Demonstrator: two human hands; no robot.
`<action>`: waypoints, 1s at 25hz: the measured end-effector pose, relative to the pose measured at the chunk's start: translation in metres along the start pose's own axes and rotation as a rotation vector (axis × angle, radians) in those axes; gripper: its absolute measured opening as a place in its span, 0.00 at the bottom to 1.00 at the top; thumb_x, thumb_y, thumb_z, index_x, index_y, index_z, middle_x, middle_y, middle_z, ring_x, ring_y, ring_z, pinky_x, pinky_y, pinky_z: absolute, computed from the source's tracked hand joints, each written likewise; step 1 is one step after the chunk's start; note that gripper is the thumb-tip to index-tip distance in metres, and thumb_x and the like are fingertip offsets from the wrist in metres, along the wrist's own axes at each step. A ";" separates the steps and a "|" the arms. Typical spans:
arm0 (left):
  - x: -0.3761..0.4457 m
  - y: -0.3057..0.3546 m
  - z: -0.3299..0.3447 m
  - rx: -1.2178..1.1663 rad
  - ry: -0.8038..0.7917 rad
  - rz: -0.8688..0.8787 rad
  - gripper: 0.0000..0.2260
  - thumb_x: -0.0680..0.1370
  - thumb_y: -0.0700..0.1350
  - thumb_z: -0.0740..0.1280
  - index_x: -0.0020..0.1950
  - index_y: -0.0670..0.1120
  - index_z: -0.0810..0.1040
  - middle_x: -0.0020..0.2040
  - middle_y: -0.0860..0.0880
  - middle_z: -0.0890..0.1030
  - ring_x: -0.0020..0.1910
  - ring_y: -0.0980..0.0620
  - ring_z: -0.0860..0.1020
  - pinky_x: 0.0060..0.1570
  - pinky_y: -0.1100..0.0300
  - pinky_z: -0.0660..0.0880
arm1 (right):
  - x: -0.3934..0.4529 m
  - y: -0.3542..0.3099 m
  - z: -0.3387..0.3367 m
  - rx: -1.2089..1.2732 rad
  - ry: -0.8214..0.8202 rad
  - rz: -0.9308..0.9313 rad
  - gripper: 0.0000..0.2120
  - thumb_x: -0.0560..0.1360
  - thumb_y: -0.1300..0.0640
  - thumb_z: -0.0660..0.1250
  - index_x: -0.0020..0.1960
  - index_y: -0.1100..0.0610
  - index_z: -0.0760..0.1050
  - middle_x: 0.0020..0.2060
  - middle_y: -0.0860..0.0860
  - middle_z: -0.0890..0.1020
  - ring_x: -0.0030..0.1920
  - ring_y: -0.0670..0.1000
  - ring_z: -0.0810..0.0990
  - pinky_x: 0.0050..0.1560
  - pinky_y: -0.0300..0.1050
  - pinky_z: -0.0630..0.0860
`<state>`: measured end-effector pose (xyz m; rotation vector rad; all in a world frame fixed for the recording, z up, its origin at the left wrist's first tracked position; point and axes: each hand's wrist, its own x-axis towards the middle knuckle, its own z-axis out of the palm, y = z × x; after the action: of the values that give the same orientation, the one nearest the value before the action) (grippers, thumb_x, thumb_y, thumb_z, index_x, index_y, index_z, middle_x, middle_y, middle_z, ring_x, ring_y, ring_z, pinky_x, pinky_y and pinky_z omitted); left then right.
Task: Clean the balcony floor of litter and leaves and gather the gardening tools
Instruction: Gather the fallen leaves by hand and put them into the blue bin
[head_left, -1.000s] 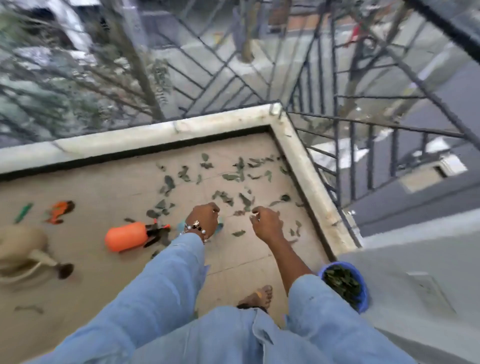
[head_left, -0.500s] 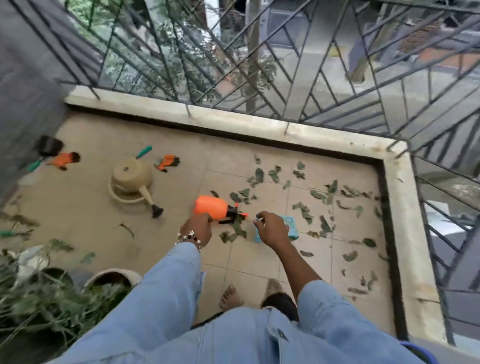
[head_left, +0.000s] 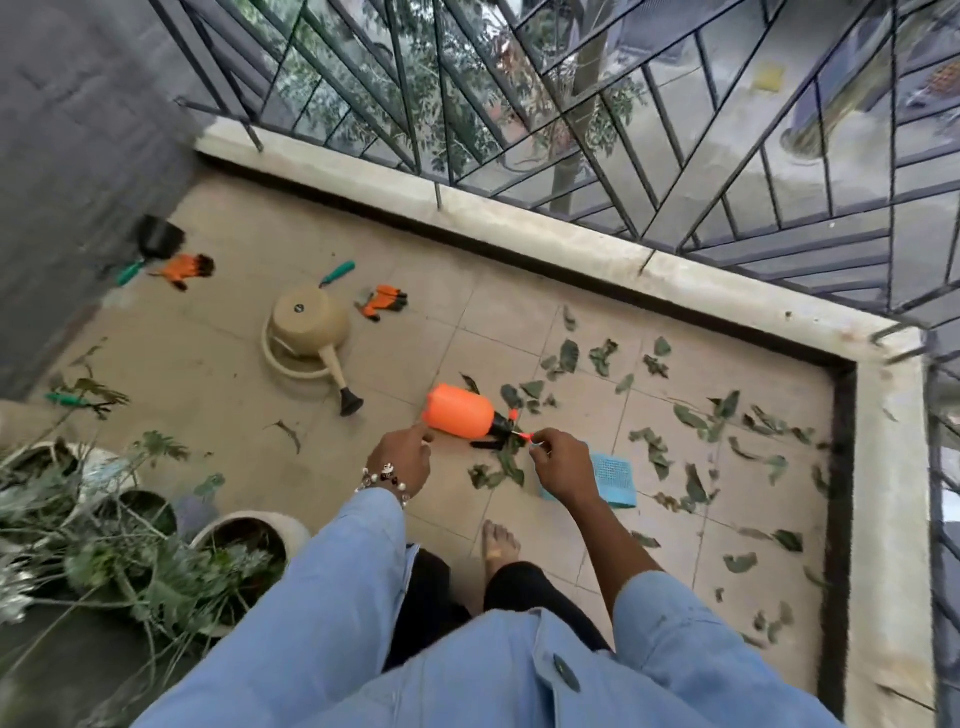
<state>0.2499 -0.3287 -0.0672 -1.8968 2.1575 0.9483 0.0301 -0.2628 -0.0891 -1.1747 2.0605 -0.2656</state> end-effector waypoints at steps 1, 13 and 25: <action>0.011 0.004 -0.005 -0.002 0.012 0.004 0.13 0.79 0.41 0.60 0.62 0.44 0.77 0.54 0.40 0.82 0.54 0.40 0.78 0.52 0.51 0.75 | 0.010 -0.002 -0.004 -0.012 -0.010 -0.004 0.11 0.76 0.55 0.63 0.54 0.57 0.79 0.49 0.57 0.83 0.52 0.60 0.79 0.51 0.53 0.76; 0.177 -0.015 -0.078 0.050 -0.151 0.100 0.13 0.78 0.40 0.62 0.61 0.44 0.78 0.55 0.41 0.82 0.56 0.42 0.79 0.55 0.53 0.75 | 0.142 -0.072 0.004 0.194 0.088 0.202 0.10 0.76 0.61 0.64 0.53 0.63 0.80 0.51 0.60 0.83 0.53 0.60 0.79 0.49 0.44 0.70; 0.422 -0.072 -0.025 0.208 -0.403 0.210 0.12 0.79 0.40 0.61 0.61 0.45 0.78 0.53 0.42 0.83 0.54 0.43 0.79 0.53 0.57 0.73 | 0.308 -0.064 0.140 0.458 0.162 0.547 0.06 0.74 0.63 0.67 0.49 0.63 0.80 0.48 0.59 0.83 0.51 0.59 0.80 0.50 0.44 0.71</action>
<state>0.2363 -0.7040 -0.2740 -1.2768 2.1335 0.9920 0.0731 -0.5249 -0.3091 -0.3063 2.2094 -0.5384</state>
